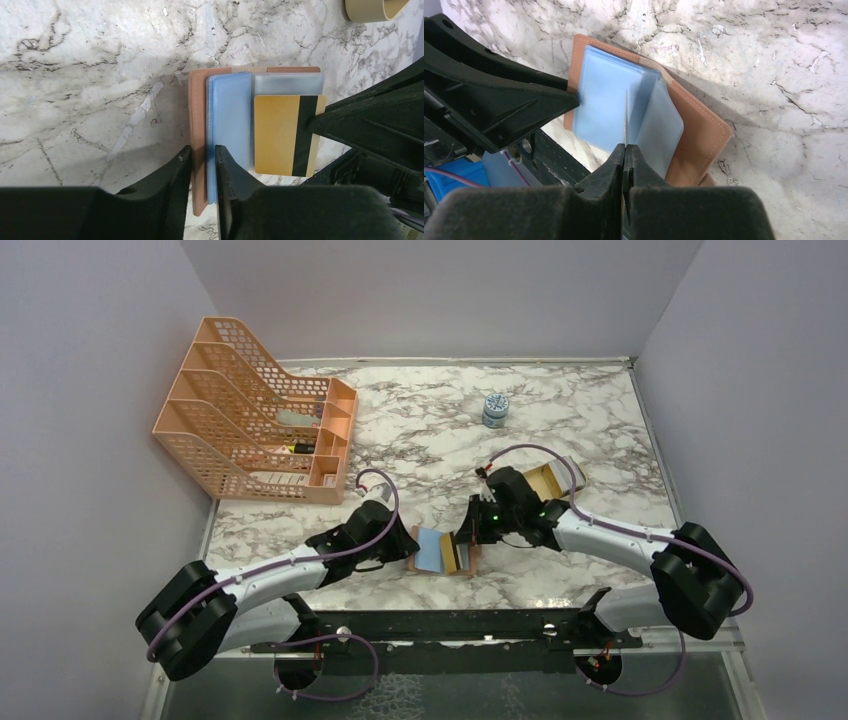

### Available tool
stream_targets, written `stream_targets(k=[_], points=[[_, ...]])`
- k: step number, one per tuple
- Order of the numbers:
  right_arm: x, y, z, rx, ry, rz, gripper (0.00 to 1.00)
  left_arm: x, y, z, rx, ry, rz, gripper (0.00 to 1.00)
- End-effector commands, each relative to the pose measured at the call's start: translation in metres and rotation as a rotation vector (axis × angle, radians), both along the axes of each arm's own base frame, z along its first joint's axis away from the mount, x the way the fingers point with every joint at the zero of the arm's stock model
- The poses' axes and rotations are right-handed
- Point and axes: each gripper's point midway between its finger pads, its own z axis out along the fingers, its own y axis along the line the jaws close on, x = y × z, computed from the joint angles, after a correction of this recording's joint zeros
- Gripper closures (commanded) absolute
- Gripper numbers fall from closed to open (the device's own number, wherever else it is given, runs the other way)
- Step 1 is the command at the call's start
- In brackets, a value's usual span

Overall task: Put the credit cards into the card holder
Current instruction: Insert the credit card into the card holder.

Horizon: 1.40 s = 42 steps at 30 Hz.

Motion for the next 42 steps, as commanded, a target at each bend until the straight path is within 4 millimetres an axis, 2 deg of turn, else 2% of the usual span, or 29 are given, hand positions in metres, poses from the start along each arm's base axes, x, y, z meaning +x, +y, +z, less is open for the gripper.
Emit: stream_targets(k=[1,9,15,27,35,42], points=[[0.003,0.009,0.005,0.070,0.019,-0.039,0.99,0.000,0.009,-0.004,0.033,-0.022,0.011,0.78],[0.008,0.004,-0.002,0.063,0.036,-0.095,0.99,-0.004,0.015,-0.009,0.039,-0.024,0.007,0.91],[0.013,-0.007,-0.013,0.035,0.051,-0.128,0.99,-0.006,0.017,-0.013,0.053,-0.019,0.006,0.91],[0.005,0.004,-0.014,0.116,0.084,-0.083,0.99,-0.008,0.018,-0.028,0.095,0.016,-0.013,0.91],[0.006,0.007,-0.020,0.128,0.092,-0.063,0.99,-0.008,0.017,-0.028,0.093,0.013,-0.014,0.91],[0.009,0.008,-0.012,0.139,0.067,-0.058,0.99,-0.009,0.017,-0.029,0.093,0.015,-0.016,0.91]])
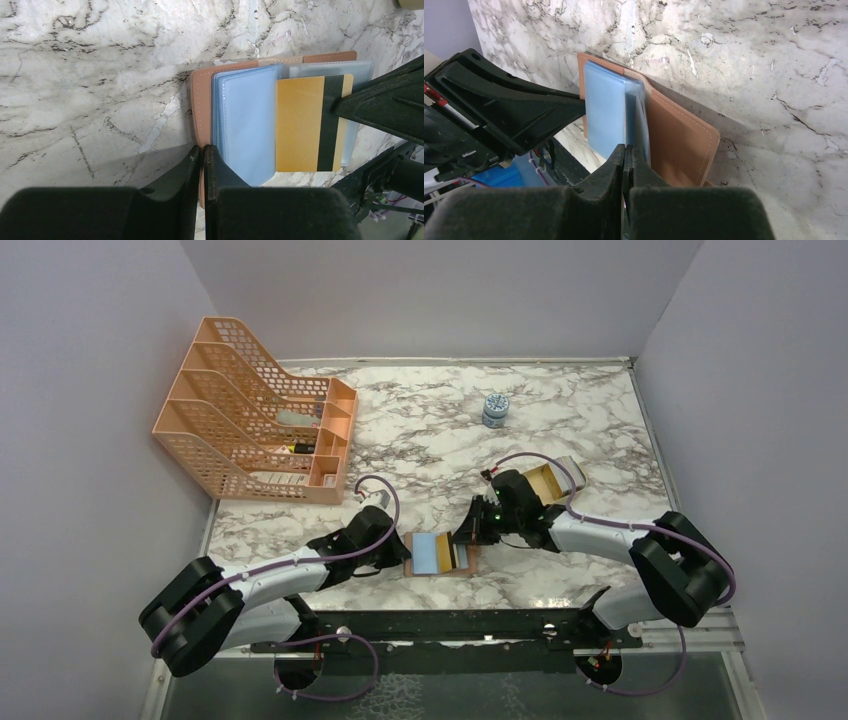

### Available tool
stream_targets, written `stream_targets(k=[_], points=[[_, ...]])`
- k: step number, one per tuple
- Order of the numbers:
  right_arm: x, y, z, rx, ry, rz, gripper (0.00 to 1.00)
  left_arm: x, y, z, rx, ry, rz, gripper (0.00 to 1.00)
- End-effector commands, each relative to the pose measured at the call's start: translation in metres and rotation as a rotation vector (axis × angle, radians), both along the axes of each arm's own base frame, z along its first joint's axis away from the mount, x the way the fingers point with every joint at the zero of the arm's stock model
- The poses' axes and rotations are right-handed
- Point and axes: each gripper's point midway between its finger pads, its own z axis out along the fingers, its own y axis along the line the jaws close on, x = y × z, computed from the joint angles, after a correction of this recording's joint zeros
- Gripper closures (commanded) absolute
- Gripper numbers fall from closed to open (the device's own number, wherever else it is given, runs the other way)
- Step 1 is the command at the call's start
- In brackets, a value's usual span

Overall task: Put the credit cards into the card holder
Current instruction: Insert the credit card into the card holder.

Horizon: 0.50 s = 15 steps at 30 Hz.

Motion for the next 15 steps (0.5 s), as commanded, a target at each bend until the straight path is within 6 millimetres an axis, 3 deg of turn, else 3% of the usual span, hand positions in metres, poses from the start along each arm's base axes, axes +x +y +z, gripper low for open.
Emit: stream_targets(k=[1,15], points=[[0.002,0.002,0.005,0.017,-0.027,0.012,0.99,0.000,0.003,-0.005,0.020,-0.009,-0.005,0.91],[0.004,0.000,-0.015,-0.002,-0.015,-0.014,0.99,0.000,0.000,-0.002,-0.004,-0.007,-0.010,0.92]])
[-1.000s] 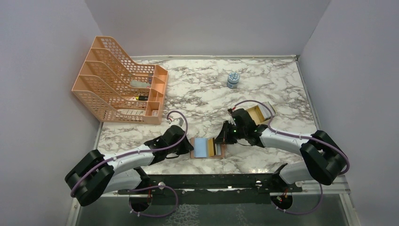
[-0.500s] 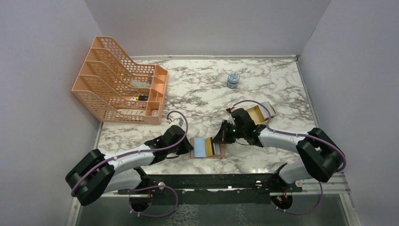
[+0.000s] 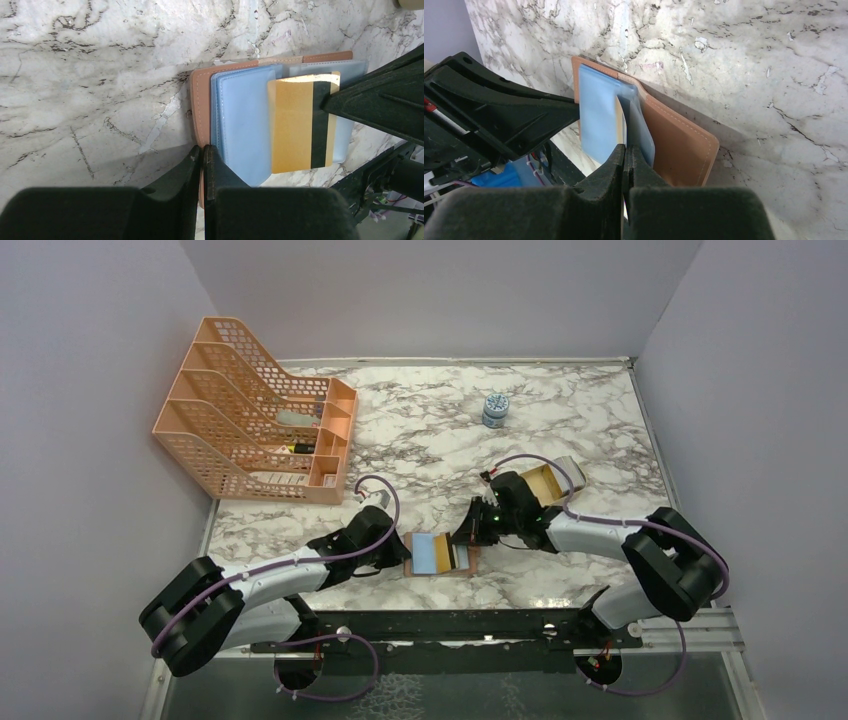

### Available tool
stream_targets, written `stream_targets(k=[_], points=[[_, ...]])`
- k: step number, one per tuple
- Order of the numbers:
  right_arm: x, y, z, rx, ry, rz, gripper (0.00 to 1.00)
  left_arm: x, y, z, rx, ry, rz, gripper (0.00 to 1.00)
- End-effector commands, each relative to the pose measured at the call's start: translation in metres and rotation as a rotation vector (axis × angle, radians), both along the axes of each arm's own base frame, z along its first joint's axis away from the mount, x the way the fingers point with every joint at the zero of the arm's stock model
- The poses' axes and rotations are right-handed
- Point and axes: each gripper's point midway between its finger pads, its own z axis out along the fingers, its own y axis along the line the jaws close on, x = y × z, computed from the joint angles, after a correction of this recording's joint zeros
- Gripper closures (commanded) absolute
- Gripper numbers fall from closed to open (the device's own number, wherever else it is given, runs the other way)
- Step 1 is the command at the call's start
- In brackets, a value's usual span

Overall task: Put the credit cards into the card holder
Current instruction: Insert the credit card into the card holder.

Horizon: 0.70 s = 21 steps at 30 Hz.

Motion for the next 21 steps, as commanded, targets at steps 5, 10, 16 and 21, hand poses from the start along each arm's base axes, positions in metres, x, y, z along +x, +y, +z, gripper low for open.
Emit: stream_targets(k=[5,10,16,21], points=[[0.0055,-0.0021,-0.0113,-0.010,-0.023,-0.024,0.99,-0.0020,-0.0029,-0.0010,-0.019,0.002,-0.013,0.93],[0.0078,-0.0029,-0.0120,-0.013,-0.028,-0.036,0.99,-0.0043,-0.0059,-0.0009,-0.044,0.013,-0.016,0.94],[0.0076,-0.0038,-0.0130,-0.003,-0.016,-0.062,0.99,-0.0060,-0.0088,-0.0004,-0.065,0.024,-0.016,0.95],[0.0051,-0.0036,-0.0162,0.002,-0.002,-0.063,0.99,-0.0075,-0.0102,-0.0005,-0.083,0.035,-0.009,0.96]])
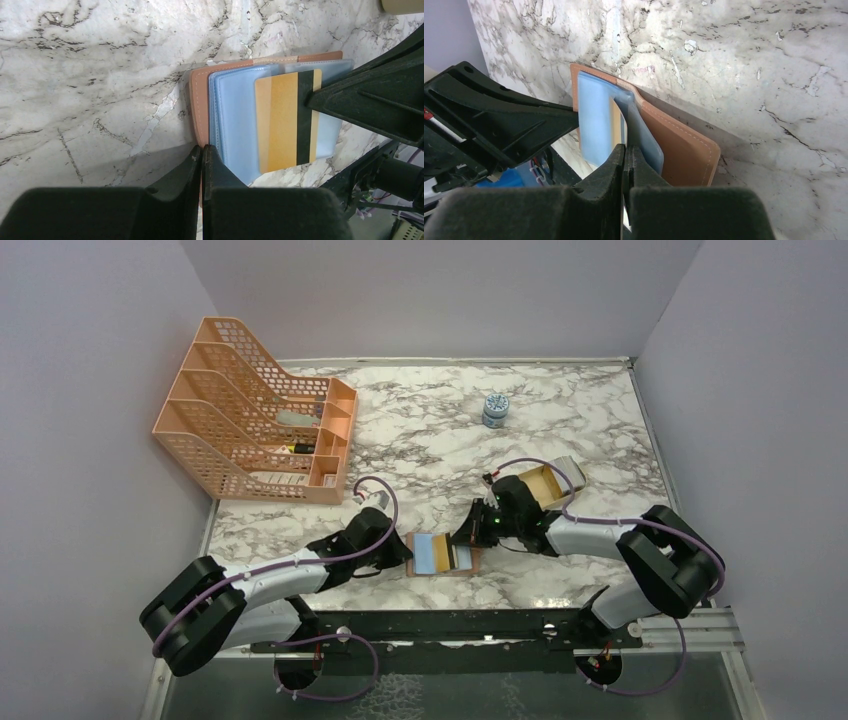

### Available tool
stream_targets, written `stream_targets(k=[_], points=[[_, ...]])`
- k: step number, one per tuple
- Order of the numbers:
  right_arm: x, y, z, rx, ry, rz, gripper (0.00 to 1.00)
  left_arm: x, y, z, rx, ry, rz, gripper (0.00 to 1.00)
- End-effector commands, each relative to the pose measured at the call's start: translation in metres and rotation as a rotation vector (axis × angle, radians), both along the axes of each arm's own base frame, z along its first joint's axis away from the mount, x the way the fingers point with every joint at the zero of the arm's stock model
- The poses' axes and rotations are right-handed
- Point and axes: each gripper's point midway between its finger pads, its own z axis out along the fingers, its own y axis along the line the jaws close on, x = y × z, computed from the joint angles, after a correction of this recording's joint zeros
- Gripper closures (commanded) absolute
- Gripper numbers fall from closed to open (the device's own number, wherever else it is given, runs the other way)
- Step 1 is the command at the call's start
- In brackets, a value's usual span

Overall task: Put the credit cards into the card holder
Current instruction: Insert the credit card into the card holder.

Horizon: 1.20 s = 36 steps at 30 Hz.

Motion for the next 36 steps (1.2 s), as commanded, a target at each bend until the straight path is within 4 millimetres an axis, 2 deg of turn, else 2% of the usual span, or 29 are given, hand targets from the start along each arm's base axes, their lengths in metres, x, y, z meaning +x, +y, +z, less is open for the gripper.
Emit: stream_targets(k=[1,9,14,24,36], points=[[0.002,-0.004,-0.011,-0.024,0.007,-0.031,0.97,-0.007,-0.005,-0.002,-0.039,0.029,-0.017,0.96],[0.004,-0.020,-0.012,-0.134,0.009,-0.050,0.67,-0.007,-0.004,-0.003,-0.036,0.034,-0.010,0.97],[0.000,-0.024,-0.010,-0.151,0.011,-0.041,0.54,-0.006,-0.005,-0.002,-0.038,0.032,-0.010,0.97],[-0.011,-0.015,-0.012,-0.112,0.057,-0.026,0.53,-0.006,-0.006,-0.001,-0.041,0.037,-0.009,0.97],[-0.021,0.017,-0.002,0.022,0.124,-0.021,0.52,-0.005,-0.009,0.001,-0.047,0.035,-0.015,0.98]])
